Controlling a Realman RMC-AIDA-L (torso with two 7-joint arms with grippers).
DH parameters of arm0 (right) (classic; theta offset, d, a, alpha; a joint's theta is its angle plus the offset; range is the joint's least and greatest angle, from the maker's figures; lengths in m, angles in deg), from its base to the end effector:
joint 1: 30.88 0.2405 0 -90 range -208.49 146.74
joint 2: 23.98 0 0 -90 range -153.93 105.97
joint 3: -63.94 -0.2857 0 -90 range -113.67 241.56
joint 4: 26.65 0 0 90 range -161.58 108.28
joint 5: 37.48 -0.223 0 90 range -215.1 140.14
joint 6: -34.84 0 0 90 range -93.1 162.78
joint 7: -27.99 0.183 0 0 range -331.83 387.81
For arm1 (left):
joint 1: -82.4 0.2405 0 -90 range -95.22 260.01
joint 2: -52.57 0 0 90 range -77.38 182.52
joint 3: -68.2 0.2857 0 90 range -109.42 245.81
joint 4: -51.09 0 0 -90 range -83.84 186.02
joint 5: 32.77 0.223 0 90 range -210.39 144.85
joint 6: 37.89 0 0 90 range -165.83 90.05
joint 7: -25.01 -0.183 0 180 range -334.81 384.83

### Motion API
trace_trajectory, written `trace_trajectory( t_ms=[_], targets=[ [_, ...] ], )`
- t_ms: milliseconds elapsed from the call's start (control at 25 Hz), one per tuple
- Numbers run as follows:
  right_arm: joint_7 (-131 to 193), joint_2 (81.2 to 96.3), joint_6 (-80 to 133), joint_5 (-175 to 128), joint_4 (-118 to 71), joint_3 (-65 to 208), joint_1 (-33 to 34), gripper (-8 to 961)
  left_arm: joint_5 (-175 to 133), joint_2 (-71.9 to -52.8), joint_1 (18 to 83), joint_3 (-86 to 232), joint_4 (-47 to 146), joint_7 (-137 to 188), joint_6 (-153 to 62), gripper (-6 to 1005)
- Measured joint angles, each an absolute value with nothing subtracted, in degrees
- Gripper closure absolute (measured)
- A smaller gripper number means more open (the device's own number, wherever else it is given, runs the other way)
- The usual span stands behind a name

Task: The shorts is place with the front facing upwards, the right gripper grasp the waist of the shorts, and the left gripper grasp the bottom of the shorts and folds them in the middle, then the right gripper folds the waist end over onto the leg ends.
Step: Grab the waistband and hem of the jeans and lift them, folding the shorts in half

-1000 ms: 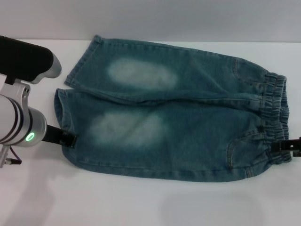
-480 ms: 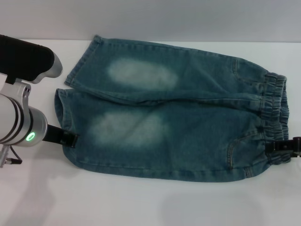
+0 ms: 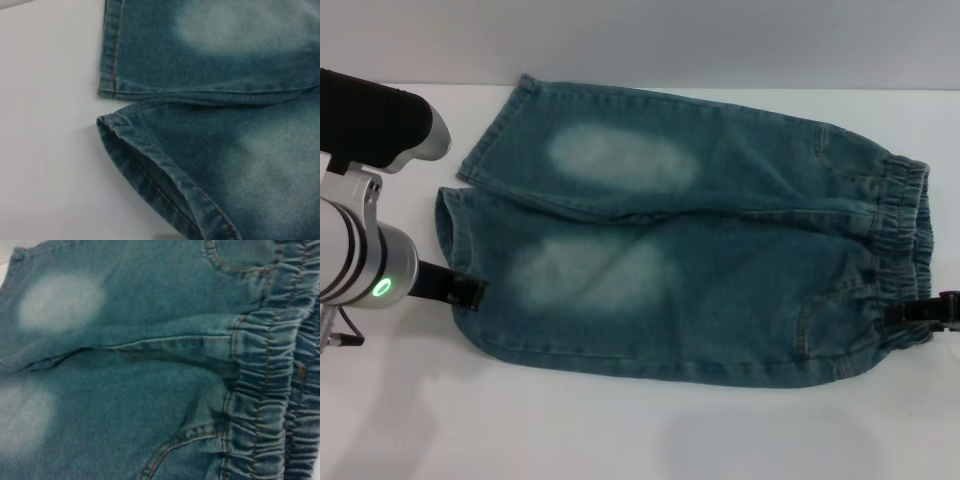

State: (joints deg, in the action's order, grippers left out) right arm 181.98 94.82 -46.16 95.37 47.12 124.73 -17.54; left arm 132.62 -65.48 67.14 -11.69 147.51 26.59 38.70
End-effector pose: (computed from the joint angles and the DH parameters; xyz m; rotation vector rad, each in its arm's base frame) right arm 0.3407 0.3332 -0.0006 -2.0639 1.7417 0.1209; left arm -0.2499 0.3488 -0.0432 -2.0753 -1.1428 0.3847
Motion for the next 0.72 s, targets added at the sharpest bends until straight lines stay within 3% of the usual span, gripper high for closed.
trace_trajectory(
  t_ms=[120,720],
  targets=[
    [181.71,94.84,-46.22,95.33,47.28,125.63,-17.45,348,132.64,-65.52,67.12,-11.69,147.51,26.59,38.76,894],
    [181.67,94.78,-46.93,95.22,47.51,125.54,-17.61,893,132.64,-65.55,66.86,-11.7,147.51,26.72,38.63,894]
  ],
)
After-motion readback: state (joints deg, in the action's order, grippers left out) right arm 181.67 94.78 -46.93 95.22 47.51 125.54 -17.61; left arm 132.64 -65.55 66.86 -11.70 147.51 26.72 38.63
